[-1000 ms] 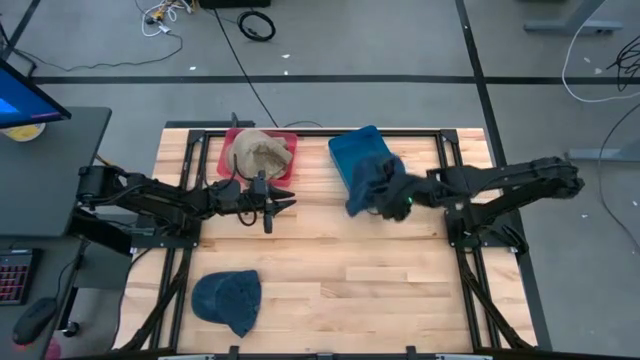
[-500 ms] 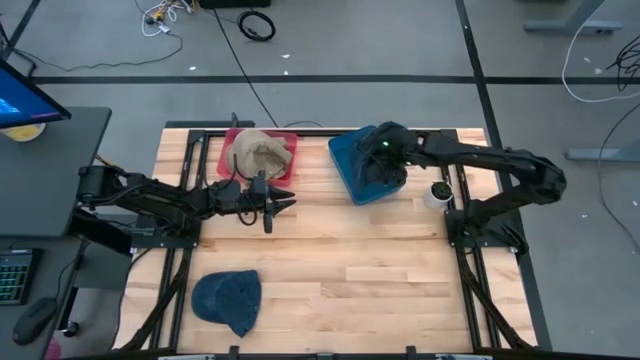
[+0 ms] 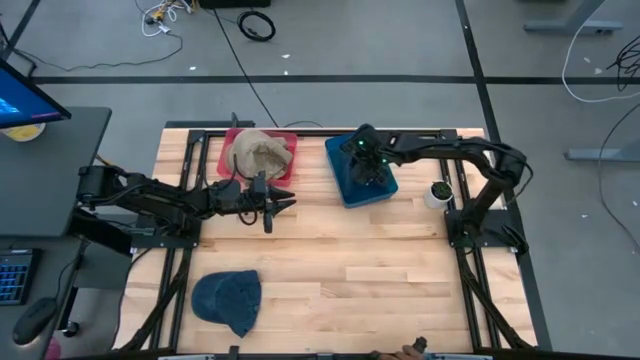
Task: Pick & Place hat
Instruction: Put the top blue cap into the blue bin, then put the blue cap into the blue bin
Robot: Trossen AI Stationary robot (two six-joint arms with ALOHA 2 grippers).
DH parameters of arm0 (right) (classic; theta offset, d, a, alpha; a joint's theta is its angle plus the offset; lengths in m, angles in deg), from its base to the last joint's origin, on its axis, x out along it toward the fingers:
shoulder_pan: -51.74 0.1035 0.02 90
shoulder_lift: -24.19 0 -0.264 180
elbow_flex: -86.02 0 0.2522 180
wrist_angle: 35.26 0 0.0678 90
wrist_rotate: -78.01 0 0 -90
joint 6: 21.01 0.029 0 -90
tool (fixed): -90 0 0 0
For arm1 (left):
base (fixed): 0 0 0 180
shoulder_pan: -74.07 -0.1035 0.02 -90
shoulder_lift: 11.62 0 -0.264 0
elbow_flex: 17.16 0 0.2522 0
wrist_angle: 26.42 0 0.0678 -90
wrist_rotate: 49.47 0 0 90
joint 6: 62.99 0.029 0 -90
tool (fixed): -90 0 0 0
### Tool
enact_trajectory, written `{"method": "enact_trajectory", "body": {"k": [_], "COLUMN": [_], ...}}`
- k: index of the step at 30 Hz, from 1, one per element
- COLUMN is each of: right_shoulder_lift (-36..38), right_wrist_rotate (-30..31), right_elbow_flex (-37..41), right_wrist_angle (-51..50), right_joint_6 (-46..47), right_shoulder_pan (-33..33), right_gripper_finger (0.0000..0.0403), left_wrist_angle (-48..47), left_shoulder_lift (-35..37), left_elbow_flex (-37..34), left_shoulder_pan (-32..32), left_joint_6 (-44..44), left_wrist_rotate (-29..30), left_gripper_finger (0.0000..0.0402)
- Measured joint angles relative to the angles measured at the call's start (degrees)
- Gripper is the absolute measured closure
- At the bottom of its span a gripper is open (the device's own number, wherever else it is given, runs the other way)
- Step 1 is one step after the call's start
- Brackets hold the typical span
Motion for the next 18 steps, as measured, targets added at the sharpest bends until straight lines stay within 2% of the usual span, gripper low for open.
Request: {"method": "enact_trajectory", "body": {"k": [4, 7, 13, 15, 18], "right_shoulder_lift": [-0.76, -0.80, -0.09, 0.91, 3.44], "right_wrist_rotate": [0.10, 2.76, 6.70, 8.20, 11.63], "right_elbow_flex": [0.00, 0.00, 0.00, 0.00, 0.00], "right_wrist_angle": [0.35, 0.87, -0.93, -2.16, -5.35], "right_joint_6": [4.60, 11.70, 19.22, 21.66, 27.21], "right_shoulder_pan": [0.06, -0.04, 1.06, 2.35, 5.53], "right_gripper_finger": [0.0346, 0.0332, 0.0304, 0.0296, 0.0284], "left_wrist_angle": [-0.05, -0.05, -0.04, -4.40, -19.09], "left_shoulder_lift": [0.00, 0.00, 1.64, 3.30, 6.03], "left_elbow_flex": [0.00, 0.00, 1.69, 4.25, 9.66], "left_shoulder_pan": [0.00, 0.00, -0.20, -0.19, -0.04], "left_joint_6": [0.00, -0.04, -5.21, -4.53, -0.21], "left_wrist_rotate": [0.01, 0.00, -0.01, -0.04, -0.02], "left_gripper_finger": [0.0301, 0.0301, 0.0301, 0.0301, 0.0301]}}
